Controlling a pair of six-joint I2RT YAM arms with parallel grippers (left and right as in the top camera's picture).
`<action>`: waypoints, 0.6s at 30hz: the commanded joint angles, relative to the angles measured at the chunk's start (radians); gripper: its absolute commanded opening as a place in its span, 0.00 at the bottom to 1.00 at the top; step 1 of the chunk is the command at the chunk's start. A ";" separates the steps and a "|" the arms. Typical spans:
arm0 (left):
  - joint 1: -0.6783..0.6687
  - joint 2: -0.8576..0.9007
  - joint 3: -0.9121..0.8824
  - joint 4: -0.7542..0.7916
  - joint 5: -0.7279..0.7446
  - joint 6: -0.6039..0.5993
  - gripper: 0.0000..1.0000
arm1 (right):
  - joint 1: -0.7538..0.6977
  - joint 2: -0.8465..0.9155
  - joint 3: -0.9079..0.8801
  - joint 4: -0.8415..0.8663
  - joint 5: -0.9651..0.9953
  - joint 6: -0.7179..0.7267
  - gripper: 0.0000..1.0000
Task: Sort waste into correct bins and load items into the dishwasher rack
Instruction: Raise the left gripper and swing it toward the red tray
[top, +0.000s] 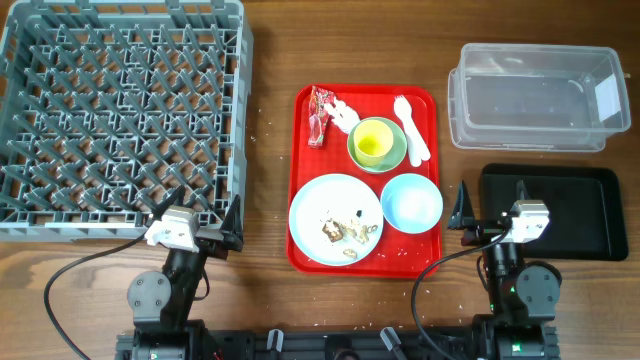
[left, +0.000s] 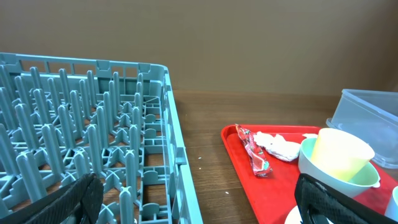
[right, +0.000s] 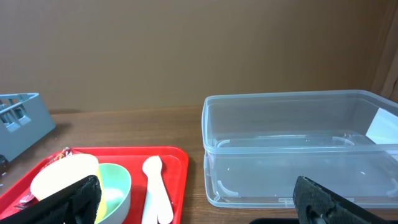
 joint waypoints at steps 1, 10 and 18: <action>-0.004 -0.008 -0.006 -0.003 -0.002 0.012 1.00 | 0.000 -0.012 -0.002 0.006 0.013 -0.013 1.00; -0.005 -0.008 -0.006 0.745 0.649 -0.449 1.00 | 0.000 -0.012 -0.002 0.006 0.013 -0.012 1.00; -0.004 0.292 0.395 0.258 0.370 -0.214 1.00 | 0.000 -0.012 -0.002 0.006 0.013 -0.012 1.00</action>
